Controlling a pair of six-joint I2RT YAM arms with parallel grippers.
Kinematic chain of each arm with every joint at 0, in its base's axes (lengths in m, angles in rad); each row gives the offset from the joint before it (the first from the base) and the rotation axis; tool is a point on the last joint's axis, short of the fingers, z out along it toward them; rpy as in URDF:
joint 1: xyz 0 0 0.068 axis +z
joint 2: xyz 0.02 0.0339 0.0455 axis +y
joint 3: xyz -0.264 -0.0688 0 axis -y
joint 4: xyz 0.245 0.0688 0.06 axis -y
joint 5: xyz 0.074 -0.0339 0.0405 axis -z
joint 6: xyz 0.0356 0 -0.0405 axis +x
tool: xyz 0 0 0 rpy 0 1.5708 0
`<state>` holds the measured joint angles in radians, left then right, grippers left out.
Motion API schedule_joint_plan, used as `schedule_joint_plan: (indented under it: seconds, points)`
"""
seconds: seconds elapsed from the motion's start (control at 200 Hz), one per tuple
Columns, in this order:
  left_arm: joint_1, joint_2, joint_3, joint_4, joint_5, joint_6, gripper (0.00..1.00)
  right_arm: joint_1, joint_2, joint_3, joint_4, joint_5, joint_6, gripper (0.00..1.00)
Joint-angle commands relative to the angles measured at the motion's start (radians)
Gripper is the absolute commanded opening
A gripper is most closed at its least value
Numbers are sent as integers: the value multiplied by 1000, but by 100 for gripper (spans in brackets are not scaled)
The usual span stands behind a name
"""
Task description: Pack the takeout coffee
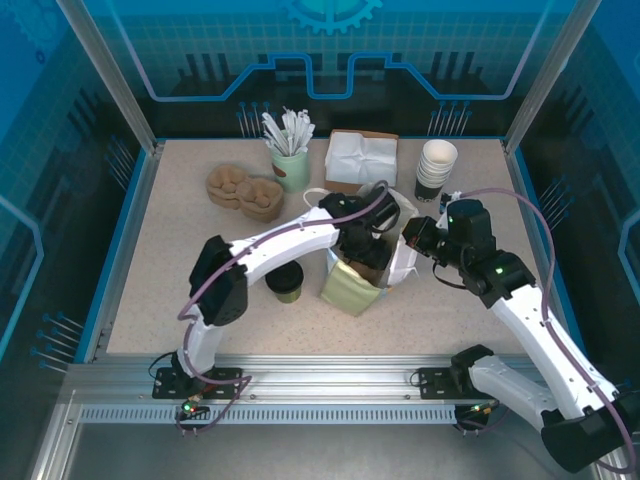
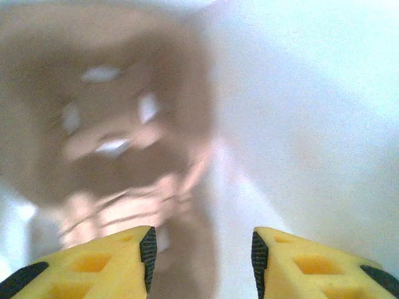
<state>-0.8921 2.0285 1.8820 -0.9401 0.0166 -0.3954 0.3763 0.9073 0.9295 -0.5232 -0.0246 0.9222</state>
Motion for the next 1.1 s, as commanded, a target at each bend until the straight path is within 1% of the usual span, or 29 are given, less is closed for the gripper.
schedule_joint_plan:
  seconds: [0.0,0.06,0.275,0.44,0.6,0.72,0.815,0.925,1.096]
  points:
    - [-5,-92,48,-17,13,-23,47,-13,11,52,-43,31,-17,0]
    - [-11,-107,66,-34,0,-22,47,-13,17,64,-55,40,-18,0]
    - [-25,-158,90,-35,8,-26,47,-13,31,99,-89,57,-4,0]
    - [-25,-219,89,4,62,-34,47,-14,37,116,-94,55,-14,0]
    - [-24,-336,51,79,73,-17,48,-15,29,121,-76,46,-82,0]
    - [-15,-457,-6,145,34,4,52,-16,12,124,-57,35,-145,0]
    - [9,-559,-73,198,-26,14,55,-19,-4,122,-33,14,-206,0]
    - [53,-674,-180,262,-86,20,57,-23,-27,116,3,-45,-280,0]
    - [148,-784,-307,303,-103,9,59,-25,-58,114,25,-130,-351,0]
